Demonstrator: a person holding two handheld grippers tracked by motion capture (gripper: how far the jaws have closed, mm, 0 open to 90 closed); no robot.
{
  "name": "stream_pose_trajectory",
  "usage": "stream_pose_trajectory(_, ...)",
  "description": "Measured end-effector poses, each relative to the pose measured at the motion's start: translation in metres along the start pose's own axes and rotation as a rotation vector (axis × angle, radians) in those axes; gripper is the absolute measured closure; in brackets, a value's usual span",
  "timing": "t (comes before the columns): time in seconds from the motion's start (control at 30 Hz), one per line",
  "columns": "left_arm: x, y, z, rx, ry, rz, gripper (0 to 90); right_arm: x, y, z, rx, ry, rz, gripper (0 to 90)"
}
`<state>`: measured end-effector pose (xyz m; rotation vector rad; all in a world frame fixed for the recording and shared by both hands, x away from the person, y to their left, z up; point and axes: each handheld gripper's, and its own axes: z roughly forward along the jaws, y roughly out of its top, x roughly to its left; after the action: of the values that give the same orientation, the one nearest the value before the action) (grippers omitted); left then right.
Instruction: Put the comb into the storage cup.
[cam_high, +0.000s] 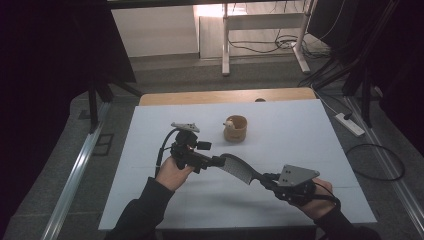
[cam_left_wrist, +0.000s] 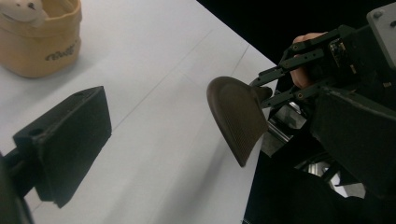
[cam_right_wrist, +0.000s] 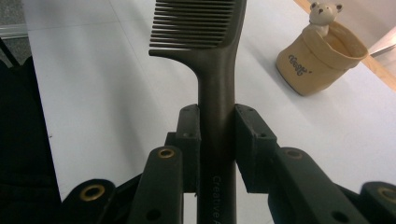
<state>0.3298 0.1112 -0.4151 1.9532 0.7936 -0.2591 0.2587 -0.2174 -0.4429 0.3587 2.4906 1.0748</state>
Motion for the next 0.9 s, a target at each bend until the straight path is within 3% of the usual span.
stream_pose_trajectory(0.7, 0.004, 0.002, 0.02, 0.035, -0.059, -0.048, 0.0, 0.008, 0.007, 0.002, -0.034, 0.002, -0.049, 73.3)
stream_pose_trajectory(0.9, 0.006, 0.001, 0.024, 0.048, -0.095, -0.072, 0.0, 0.01, 0.007, 0.002, -0.036, -0.002, -0.056, 73.3)
